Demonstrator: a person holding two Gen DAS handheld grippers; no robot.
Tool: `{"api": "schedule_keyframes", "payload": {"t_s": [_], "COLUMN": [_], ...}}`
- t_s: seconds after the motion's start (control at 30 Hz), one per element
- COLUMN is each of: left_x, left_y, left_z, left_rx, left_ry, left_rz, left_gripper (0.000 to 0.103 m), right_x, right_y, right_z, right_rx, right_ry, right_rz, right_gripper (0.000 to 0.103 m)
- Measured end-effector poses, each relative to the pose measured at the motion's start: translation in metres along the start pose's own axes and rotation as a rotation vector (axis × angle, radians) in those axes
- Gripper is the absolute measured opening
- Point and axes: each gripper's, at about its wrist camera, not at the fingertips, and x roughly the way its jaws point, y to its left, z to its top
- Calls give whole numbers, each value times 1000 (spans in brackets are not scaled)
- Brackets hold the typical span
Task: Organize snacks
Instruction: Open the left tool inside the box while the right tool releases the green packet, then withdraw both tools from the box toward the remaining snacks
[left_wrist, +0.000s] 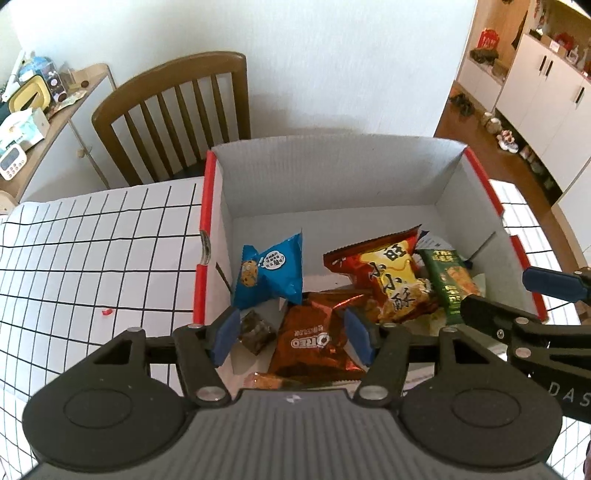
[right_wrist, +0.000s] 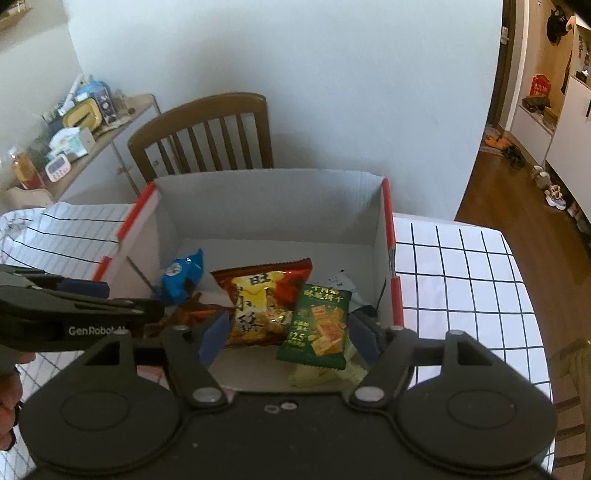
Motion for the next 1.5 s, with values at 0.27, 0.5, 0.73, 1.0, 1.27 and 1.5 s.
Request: {"api": "schedule_keyframes", "payload": {"t_s": [0.27, 0.5, 0.73, 1.0, 1.27, 1.5], "left_x": [-33, -61, -87, -114, -122, -108], "left_y": [3, 7, 11, 14, 21, 28], "left_z": [-12, -24, -39, -63, -89, -111], "left_rx": [-18, -27, -40, -41, -66, -107], "left_ry": [-54, -96, -138, -183, -181, -137], "left_rz": [-14, -38, -79, -133, -157, -152], "left_gripper": [62, 64, 71, 81, 86, 100], "right_x": [-31, -56, -79, -103, -115, -110], "right_y": [5, 8, 12, 17, 17, 16], "right_z": [-5, -12, -21, -38, -58, -88], "right_rx": [-1, -6, -19, -38, -29, -19], "right_ry": [-55, -94, -122, -159, -152, -136], "right_rz": [32, 60, 95, 125, 168, 157], "right_gripper": [83, 93, 94, 103, 103, 103]}}
